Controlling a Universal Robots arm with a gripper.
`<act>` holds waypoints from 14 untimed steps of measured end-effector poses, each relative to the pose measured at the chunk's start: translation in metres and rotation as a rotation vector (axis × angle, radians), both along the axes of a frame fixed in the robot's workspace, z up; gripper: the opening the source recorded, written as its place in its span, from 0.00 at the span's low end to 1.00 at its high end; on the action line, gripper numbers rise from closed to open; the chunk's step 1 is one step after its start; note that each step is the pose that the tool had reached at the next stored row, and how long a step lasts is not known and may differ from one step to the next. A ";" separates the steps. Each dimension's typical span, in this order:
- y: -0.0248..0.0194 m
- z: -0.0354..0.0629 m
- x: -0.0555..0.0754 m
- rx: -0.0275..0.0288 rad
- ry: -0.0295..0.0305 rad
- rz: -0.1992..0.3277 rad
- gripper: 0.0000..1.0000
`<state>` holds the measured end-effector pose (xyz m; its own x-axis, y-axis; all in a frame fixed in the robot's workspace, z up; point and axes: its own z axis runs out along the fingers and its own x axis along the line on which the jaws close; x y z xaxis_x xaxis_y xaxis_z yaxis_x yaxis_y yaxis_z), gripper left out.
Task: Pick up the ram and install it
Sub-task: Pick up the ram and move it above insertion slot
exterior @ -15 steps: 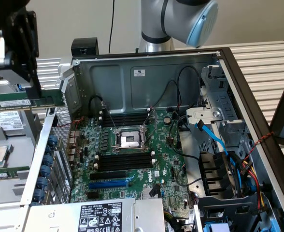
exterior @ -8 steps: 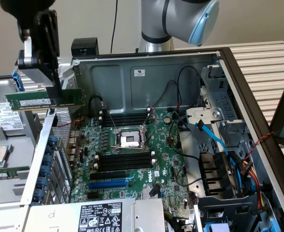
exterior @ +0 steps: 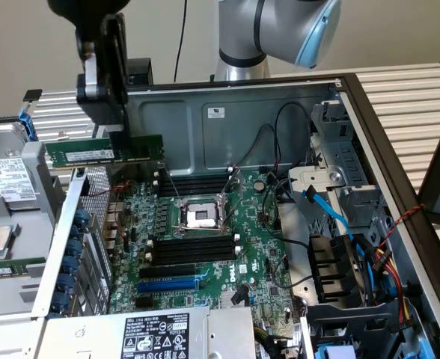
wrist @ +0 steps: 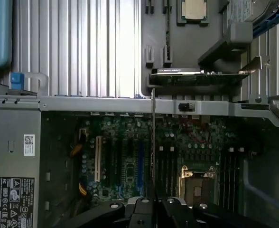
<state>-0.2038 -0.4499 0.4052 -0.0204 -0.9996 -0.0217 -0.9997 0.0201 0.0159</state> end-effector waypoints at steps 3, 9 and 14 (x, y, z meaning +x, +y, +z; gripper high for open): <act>-0.0001 0.0000 0.013 0.0005 0.0000 0.000 0.12; -0.0004 -0.0001 0.041 0.0013 -0.0001 0.000 0.12; -0.0009 0.0000 0.064 0.0018 -0.0001 0.000 0.12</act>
